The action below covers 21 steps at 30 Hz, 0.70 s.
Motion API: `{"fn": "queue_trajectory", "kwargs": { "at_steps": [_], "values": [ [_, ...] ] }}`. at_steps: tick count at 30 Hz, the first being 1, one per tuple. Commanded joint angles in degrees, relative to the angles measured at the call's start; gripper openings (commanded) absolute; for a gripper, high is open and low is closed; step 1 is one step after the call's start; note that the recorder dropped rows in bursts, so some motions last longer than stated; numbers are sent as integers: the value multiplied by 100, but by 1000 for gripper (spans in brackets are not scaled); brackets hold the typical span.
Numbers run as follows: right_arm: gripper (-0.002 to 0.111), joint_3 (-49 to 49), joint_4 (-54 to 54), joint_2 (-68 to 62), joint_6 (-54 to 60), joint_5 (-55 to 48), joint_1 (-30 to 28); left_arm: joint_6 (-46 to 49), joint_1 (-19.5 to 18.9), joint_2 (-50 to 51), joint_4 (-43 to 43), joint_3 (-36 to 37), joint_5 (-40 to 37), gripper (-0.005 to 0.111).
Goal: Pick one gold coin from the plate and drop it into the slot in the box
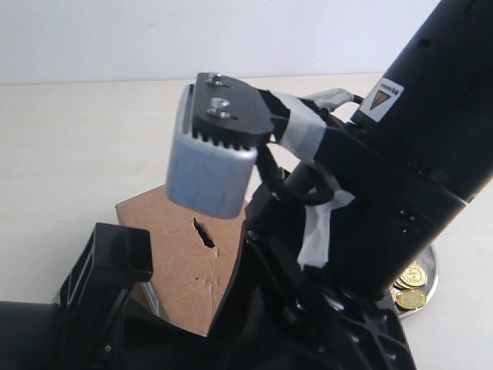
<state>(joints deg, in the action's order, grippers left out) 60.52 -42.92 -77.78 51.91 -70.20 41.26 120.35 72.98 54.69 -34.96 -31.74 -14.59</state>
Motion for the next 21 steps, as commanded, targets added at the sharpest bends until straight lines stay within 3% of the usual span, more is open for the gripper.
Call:
{"fn": "queue_trajectory", "kwargs": {
  "at_steps": [1, 12, 15, 21],
  "values": [
    [31, -9, -113, 38, 38, 24, 9, -11, 41, 0, -8, -22, 6, 0],
    [31, -9, 184, 66, -207, 24, 9, -132, 41, 0, -8, -22, 6, 0],
    [31, -9, 916, 170, -635, 24, 9, -278, 41, 0, -8, -22, 6, 0],
    [31, -9, 3594, 921, -2438, 1468, 9, -1230, -115, 0, -19, -22, 376, 0]
  ]
}}
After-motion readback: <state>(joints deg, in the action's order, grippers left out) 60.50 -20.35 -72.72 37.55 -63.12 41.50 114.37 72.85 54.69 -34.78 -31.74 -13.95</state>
